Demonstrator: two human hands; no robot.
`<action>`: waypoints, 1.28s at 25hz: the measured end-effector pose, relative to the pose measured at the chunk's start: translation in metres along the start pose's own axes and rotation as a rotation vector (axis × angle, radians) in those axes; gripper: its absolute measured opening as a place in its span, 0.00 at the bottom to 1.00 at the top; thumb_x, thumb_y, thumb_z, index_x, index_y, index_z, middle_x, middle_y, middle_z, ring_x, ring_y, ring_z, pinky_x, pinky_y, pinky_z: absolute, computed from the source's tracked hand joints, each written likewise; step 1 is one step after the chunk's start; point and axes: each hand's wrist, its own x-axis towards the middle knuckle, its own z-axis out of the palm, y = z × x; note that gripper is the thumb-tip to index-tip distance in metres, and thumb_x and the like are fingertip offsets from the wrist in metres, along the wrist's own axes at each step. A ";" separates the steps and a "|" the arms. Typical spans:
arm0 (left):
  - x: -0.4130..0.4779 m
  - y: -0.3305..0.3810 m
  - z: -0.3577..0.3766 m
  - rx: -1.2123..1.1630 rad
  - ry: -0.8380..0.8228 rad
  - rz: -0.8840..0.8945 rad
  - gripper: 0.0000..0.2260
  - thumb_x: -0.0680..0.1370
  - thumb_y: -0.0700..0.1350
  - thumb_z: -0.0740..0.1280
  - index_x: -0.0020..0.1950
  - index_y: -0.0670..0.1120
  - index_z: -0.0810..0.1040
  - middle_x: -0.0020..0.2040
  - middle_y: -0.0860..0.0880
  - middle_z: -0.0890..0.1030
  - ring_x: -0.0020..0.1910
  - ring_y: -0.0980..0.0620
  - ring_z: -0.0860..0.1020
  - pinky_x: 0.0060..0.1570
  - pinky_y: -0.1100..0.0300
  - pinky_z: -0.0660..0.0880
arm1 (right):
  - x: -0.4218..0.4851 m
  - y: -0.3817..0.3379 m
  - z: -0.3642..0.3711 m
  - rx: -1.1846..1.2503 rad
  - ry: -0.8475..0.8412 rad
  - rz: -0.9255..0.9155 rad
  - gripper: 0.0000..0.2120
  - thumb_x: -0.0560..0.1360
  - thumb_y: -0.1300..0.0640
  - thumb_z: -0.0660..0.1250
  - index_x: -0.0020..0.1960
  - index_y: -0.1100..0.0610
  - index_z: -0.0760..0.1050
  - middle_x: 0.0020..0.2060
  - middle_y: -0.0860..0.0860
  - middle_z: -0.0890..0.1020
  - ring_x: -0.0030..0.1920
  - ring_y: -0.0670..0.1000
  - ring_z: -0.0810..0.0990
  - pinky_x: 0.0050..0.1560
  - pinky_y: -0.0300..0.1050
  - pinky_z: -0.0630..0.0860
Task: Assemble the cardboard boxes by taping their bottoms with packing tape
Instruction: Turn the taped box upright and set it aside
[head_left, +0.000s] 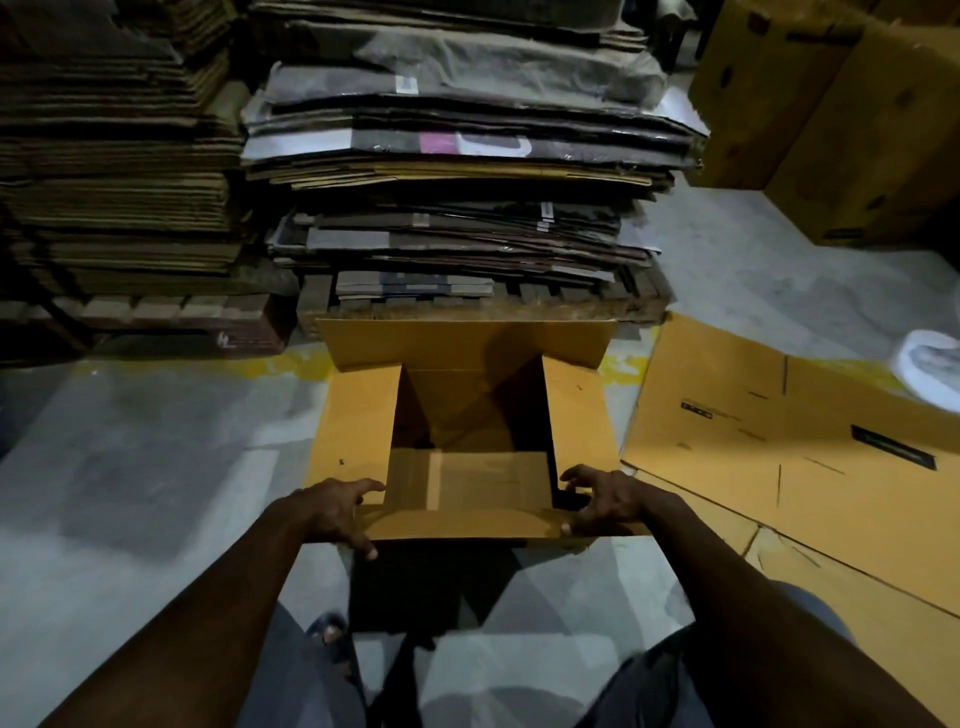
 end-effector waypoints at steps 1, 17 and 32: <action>-0.001 0.002 -0.002 0.052 0.018 -0.009 0.45 0.58 0.64 0.77 0.72 0.60 0.63 0.67 0.53 0.73 0.63 0.50 0.74 0.59 0.52 0.73 | 0.001 -0.001 0.001 -0.073 -0.050 0.021 0.50 0.56 0.30 0.76 0.73 0.44 0.63 0.69 0.45 0.73 0.65 0.52 0.74 0.65 0.50 0.72; 0.079 0.032 -0.024 0.339 0.569 -0.204 0.28 0.76 0.51 0.67 0.73 0.52 0.60 0.72 0.41 0.65 0.70 0.38 0.63 0.68 0.38 0.60 | 0.076 0.009 -0.016 -0.387 0.500 0.225 0.43 0.72 0.34 0.65 0.79 0.44 0.47 0.78 0.57 0.54 0.76 0.66 0.52 0.70 0.71 0.54; 0.123 0.017 -0.019 0.195 -0.023 -0.169 0.36 0.81 0.49 0.60 0.79 0.47 0.39 0.77 0.41 0.34 0.76 0.32 0.43 0.73 0.42 0.53 | 0.148 -0.048 -0.068 -0.337 1.012 0.031 0.35 0.75 0.43 0.66 0.77 0.51 0.58 0.76 0.60 0.58 0.76 0.62 0.55 0.73 0.64 0.55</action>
